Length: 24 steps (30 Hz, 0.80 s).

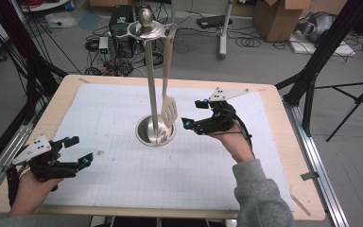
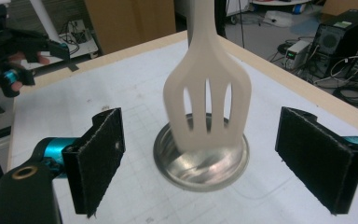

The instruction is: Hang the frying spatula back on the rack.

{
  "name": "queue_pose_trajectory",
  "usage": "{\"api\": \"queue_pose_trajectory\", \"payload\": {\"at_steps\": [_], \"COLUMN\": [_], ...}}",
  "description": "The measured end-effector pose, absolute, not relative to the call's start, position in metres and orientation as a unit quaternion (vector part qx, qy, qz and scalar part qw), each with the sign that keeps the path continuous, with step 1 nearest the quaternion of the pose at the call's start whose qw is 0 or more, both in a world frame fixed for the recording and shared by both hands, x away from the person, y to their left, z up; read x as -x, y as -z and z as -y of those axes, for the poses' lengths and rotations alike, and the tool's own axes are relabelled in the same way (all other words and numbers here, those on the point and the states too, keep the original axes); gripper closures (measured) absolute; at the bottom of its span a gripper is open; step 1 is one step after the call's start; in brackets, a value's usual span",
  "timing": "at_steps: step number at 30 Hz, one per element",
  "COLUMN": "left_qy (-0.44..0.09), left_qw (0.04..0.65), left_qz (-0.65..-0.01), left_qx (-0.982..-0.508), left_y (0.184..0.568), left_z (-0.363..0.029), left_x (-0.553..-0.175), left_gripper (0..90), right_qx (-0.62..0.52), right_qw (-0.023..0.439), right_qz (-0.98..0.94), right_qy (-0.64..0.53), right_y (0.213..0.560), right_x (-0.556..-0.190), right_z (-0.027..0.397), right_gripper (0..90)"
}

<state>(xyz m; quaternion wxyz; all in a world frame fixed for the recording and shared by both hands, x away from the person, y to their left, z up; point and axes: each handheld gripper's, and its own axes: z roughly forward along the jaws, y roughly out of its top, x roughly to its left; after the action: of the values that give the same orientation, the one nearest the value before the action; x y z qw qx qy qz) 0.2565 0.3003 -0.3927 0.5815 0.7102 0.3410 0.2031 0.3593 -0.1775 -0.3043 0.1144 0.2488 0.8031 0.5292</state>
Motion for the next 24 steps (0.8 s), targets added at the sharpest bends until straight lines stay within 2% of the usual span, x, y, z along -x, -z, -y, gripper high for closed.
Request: {"api": "queue_pose_trajectory", "payload": {"at_steps": [24], "left_qy": [-0.204], "left_qw": [0.598], "left_qz": [-0.336], "left_qx": [-0.699], "left_y": [0.392], "left_z": [-0.292], "left_x": [-0.272], "left_gripper": [12.5], "right_qx": [-0.290], "right_qw": [0.122], "right_qz": [-0.784], "right_qy": [-0.536], "right_y": [0.329], "right_x": [-0.332], "right_z": [0.226], "right_gripper": [14.6]}}
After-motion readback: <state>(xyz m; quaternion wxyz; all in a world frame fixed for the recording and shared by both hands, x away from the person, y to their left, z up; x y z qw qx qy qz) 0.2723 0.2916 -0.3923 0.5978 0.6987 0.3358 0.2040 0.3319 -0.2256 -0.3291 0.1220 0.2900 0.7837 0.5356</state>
